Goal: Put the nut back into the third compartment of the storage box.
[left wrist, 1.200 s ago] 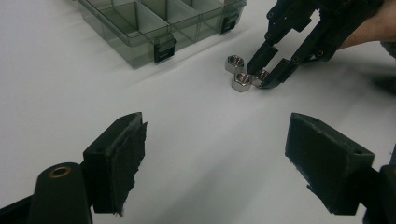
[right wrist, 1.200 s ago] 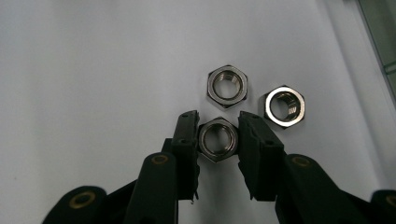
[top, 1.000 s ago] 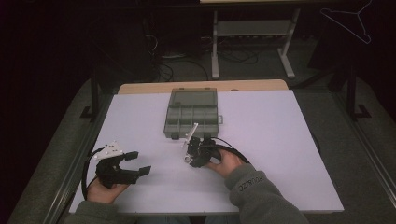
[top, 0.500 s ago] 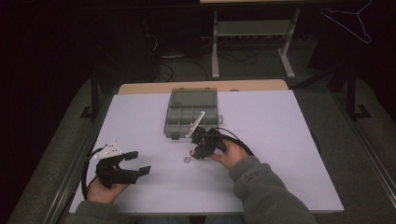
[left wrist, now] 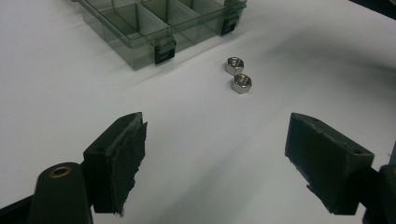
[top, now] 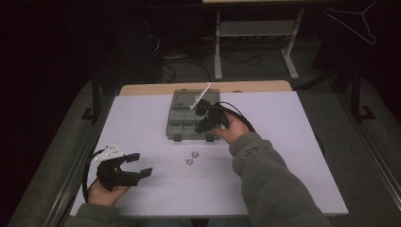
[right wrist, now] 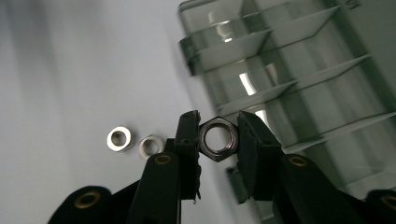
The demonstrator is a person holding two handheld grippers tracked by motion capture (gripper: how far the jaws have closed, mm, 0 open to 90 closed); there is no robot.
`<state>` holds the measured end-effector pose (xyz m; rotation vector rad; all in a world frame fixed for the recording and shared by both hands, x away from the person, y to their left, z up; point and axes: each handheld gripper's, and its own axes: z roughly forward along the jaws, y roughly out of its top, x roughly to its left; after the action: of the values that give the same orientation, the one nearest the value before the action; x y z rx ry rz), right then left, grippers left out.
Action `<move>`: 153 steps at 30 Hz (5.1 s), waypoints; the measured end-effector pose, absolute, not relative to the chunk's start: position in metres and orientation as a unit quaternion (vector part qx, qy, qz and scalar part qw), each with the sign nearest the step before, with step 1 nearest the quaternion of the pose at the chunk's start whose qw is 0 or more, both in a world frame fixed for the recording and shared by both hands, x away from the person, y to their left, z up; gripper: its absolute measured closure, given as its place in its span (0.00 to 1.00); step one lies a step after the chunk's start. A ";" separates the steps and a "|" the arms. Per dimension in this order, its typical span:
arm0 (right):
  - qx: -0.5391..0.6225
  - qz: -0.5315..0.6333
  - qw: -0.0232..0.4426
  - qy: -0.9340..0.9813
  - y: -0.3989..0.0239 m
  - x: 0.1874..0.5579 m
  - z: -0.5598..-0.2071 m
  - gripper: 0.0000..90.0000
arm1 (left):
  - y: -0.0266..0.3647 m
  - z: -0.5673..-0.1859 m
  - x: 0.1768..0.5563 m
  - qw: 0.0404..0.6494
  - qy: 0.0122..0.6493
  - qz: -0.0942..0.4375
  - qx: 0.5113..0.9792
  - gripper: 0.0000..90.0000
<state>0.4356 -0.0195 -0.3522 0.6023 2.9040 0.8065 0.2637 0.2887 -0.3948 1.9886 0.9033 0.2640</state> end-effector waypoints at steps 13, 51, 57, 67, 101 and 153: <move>0.261 0.244 0.052 0.933 -0.008 0.504 -0.359 0.77 | 0.289 -0.395 0.265 0.455 0.362 0.109 0.806 0.22; 0.198 0.274 0.017 0.941 -0.012 0.435 -0.370 0.67 | 0.285 -0.395 0.264 0.450 0.358 0.108 0.811 0.22; 0.172 0.261 0.009 0.950 -0.010 0.402 -0.387 0.67 | 0.285 -0.396 0.264 0.447 0.357 0.110 0.813 0.22; 0.176 0.246 -0.003 0.953 -0.006 0.394 -0.412 0.66 | 0.285 -0.396 0.264 0.450 0.358 0.110 0.811 0.22; 0.183 0.266 0.045 0.945 -0.011 0.427 -0.366 0.77 | 0.286 -0.395 0.264 0.450 0.359 0.109 0.811 0.22; 0.279 0.243 0.059 0.927 -0.020 0.500 -0.379 0.68 | 0.285 -0.395 0.265 0.453 0.353 0.109 0.811 0.22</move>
<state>0.5000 -0.0196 -0.3791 0.8449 2.8087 0.7349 0.2651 0.2847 -0.3945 2.0024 0.8718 0.2687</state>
